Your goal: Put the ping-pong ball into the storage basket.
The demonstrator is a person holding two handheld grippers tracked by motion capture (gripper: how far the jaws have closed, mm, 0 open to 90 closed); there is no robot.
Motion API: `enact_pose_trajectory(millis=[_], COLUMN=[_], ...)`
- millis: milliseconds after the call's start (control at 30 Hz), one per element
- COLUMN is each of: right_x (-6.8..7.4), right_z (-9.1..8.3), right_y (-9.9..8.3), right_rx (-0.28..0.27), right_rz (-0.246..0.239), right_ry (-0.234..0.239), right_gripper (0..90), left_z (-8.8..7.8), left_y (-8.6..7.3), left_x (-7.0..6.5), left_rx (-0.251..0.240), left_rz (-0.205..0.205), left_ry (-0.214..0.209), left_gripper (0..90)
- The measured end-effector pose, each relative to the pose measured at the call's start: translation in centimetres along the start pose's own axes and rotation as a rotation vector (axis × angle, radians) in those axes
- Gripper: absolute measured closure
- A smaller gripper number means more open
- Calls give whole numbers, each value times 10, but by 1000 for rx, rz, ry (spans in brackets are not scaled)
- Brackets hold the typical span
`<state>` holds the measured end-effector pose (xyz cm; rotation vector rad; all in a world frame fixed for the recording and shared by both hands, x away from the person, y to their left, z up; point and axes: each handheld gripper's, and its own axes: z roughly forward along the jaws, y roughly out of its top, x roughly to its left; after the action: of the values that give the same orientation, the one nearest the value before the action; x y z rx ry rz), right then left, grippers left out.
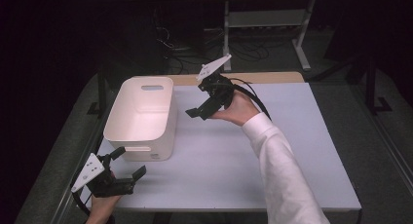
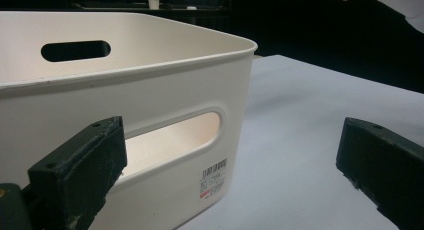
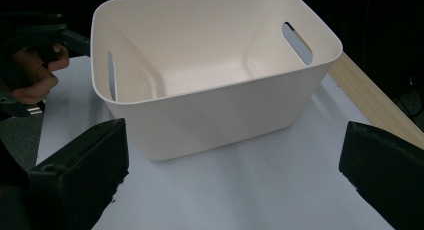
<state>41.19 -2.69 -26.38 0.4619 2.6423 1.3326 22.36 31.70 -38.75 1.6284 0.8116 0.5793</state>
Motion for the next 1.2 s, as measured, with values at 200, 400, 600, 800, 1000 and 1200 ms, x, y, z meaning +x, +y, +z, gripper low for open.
enact_pose_trajectory(millis=[200, 400, 600, 800, 1000, 1200], right_x=[-3, -6, -4, -3, -5, -4], right_z=[-7, -13, -21, -23, -23, -25], right_y=[-10, -22, -31, -42, -51, -59], right_rx=[-17, -27, -32, -33, -30, -28], right_rz=[28, 23, 54, 58, 79, 81], right_ry=[-6, -18, -23, -27, -27, -32], right_gripper=[0, 0, 0, 0, 0, 0], left_z=[1, 1, 1, 1, 1, 2], left_y=[0, 0, 0, 0, 0, -1], left_x=[-1, 0, -1, -1, -1, 0], left_rx=[-17, -8, -7, 3, 1, -11], left_rz=[-21, -11, -16, -15, -15, -19], left_ry=[-5, -4, -1, 3, 6, 1], left_gripper=[0, 0, 0, 0, 0, 0])
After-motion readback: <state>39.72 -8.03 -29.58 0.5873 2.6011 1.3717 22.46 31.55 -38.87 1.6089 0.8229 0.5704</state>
